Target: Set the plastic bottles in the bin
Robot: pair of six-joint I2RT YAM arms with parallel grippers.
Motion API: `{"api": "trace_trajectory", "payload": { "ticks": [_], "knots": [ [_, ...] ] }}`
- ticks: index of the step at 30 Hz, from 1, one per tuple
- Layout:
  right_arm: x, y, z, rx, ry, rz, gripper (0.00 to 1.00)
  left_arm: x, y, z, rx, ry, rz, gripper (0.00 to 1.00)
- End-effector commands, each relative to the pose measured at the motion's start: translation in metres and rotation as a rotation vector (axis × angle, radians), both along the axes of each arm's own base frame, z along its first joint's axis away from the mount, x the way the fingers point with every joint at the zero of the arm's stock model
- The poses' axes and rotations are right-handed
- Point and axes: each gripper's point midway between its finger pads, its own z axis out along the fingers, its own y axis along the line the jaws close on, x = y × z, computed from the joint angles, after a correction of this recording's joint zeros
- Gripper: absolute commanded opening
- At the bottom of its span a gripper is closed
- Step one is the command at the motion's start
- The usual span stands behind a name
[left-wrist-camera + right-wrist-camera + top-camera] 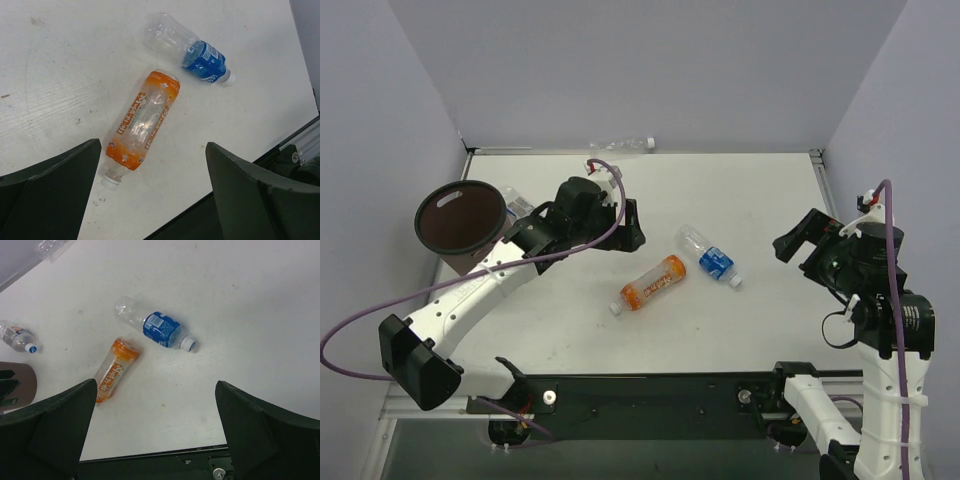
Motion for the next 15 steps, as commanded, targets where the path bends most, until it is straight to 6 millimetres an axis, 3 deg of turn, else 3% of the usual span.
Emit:
{"api": "trace_trajectory", "payload": {
  "ticks": [1, 5, 8, 11, 15],
  "knots": [
    [0.014, 0.003, 0.000, 0.001, -0.023, 0.027, 1.00, 0.008, -0.014, 0.021, -0.035, -0.063, -0.039, 0.97],
    [0.023, 0.008, -0.007, 0.027, 0.002, 0.041, 1.00, 0.012, -0.016, 0.024, -0.035, -0.081, -0.040, 0.98],
    [0.028, 0.009, -0.013, 0.025, 0.032, 0.050, 0.99, 0.014, -0.029, 0.026, -0.064, -0.087, -0.085, 0.97],
    [0.028, 0.013, -0.012, 0.024, 0.030, 0.088, 0.98, 0.017, -0.047, 0.017, -0.069, -0.057, -0.124, 0.97],
    [0.026, 0.013, -0.014, 0.029, 0.032, 0.086, 0.98, 0.029, -0.086, 0.004, -0.069, -0.001, -0.160, 0.97]
  ]
}}
